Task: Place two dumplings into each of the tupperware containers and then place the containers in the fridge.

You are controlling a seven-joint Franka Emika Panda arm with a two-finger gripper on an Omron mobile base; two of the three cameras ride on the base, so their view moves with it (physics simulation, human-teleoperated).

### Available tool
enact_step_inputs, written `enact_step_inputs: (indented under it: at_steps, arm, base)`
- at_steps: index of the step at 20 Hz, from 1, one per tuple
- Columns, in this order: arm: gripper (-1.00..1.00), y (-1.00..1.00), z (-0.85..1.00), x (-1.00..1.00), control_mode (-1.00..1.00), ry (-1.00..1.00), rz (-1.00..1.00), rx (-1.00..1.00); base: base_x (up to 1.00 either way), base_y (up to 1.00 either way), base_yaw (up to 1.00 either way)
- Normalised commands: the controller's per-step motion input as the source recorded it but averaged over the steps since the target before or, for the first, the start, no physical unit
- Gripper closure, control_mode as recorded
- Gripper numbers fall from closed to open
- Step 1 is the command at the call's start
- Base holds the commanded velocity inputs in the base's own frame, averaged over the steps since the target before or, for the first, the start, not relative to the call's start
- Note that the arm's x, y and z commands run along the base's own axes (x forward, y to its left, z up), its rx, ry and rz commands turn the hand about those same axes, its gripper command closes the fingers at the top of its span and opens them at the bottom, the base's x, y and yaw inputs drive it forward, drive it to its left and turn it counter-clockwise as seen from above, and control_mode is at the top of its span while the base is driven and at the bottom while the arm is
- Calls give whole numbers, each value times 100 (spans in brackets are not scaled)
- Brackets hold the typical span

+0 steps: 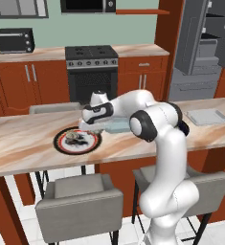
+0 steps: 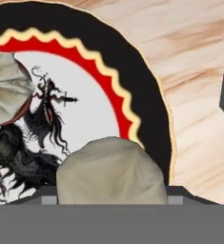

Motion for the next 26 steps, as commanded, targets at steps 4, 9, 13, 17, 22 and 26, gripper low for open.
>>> enact_step_inputs:
  at_steps: [4,9,13,17,22,26]
  arm:
    - [100,-70,62,0,-100,0,-5,0]
    - [100,-92,9,3,-100,0,-9,0]
    - [100,-85,0,26,-100,1,-10,-1]
    - [100,-71,0,38,-100,1,-8,0]
    - [100,-49,-4,34,-100,1,-4,0]
    - [100,-16,-12,30,-100,0,-5,0]
  base:
    - [0,0,0]
    - [0,0,0]
    - [0,0,0]
    - [0,0,0]
    - [0,0,0]
    - [0,0,0]
